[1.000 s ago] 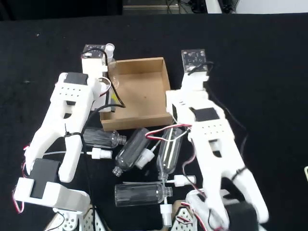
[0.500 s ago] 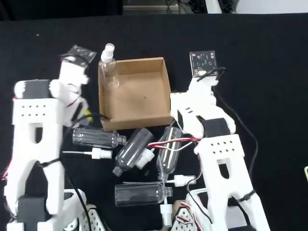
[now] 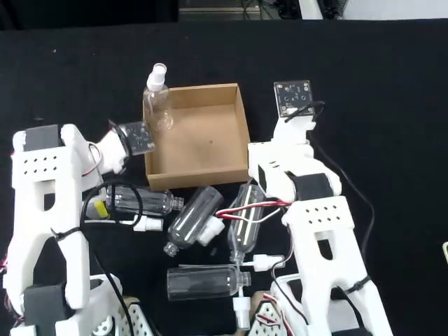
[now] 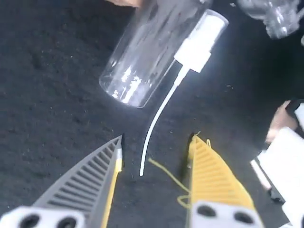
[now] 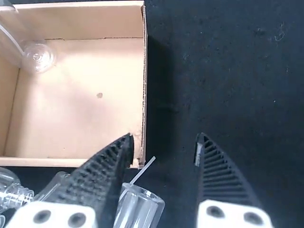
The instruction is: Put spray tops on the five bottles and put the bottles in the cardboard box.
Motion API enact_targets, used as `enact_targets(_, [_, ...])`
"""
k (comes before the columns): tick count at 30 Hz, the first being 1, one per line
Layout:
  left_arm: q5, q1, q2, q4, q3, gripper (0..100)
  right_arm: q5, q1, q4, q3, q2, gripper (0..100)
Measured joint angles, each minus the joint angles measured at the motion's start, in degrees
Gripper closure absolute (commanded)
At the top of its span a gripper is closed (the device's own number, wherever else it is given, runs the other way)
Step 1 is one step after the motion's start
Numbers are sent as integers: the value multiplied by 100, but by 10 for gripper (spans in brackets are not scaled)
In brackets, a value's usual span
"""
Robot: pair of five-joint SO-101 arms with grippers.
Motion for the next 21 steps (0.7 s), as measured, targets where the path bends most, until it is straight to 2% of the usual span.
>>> enact_targets(5, [-114,290,0,-615,519,785,0,18,0,0,0,797])
enact_targets(12, [-149,686,0,-1538,800,785,0,413,0,0,0,797])
enact_targets(18, [-149,765,299,-1635,862,783,0,545,0,0,0,797])
enact_targets(21, [-149,756,624,-1644,862,702,0,545,0,0,0,797])
